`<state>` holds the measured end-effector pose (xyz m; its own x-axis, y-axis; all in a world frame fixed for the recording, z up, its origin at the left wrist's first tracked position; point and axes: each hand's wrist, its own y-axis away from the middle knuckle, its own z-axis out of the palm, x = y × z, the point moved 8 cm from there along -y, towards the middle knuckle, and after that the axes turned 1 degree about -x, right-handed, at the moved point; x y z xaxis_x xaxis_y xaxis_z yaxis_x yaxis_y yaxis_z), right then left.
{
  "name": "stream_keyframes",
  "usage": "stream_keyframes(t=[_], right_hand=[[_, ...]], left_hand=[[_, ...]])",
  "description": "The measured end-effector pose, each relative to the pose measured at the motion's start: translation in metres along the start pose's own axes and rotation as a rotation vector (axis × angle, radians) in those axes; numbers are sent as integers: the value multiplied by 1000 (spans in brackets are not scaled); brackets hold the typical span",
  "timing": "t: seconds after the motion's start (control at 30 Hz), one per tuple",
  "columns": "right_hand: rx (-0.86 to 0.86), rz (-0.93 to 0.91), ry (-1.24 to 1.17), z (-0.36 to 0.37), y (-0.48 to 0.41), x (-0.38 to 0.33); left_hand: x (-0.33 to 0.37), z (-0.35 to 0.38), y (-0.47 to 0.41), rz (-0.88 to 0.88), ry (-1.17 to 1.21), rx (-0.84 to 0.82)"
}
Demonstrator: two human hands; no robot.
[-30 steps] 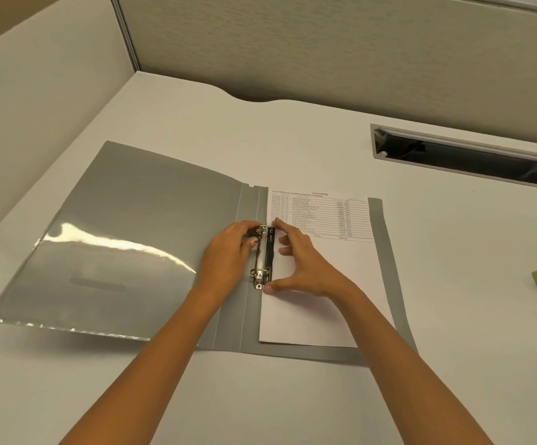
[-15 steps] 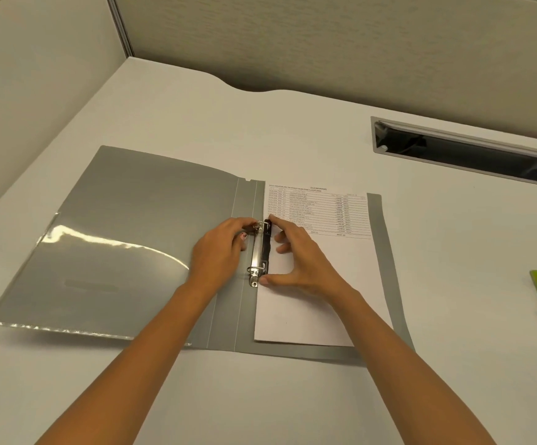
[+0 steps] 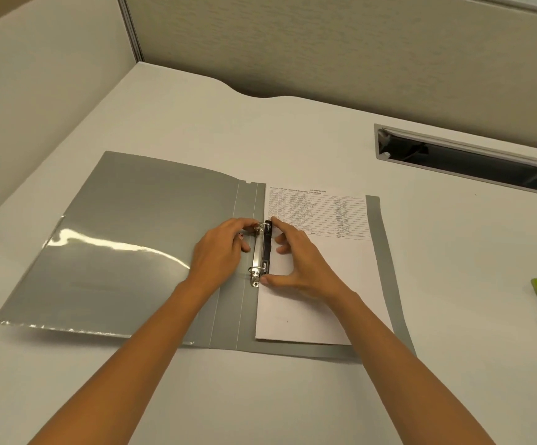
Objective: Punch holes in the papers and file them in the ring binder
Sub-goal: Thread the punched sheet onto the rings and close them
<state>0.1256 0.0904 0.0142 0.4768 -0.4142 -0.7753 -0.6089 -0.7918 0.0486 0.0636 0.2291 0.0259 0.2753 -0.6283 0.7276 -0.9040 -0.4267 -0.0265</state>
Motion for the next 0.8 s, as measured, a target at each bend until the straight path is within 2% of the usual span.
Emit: stream_keyframes(t=[0.13, 0.2, 0.4, 0.53, 0.67, 0.8], right_hand=[[-34, 64, -51, -3, 0, 3], [9, 105, -93, -8, 5, 7], [403, 154, -49, -34, 45, 13], [582, 268, 53, -40, 80, 19], [620, 346, 62, -41, 104, 25], [614, 401, 39, -41, 123, 31]], left_hand=[[1, 0, 4, -9, 42, 16], [3, 1, 9, -4, 78, 29], [1, -5, 26, -60, 167, 120], [1, 7, 36, -163, 193, 80], [12, 17, 39, -153, 148, 25], [10, 20, 42, -189, 216, 18]])
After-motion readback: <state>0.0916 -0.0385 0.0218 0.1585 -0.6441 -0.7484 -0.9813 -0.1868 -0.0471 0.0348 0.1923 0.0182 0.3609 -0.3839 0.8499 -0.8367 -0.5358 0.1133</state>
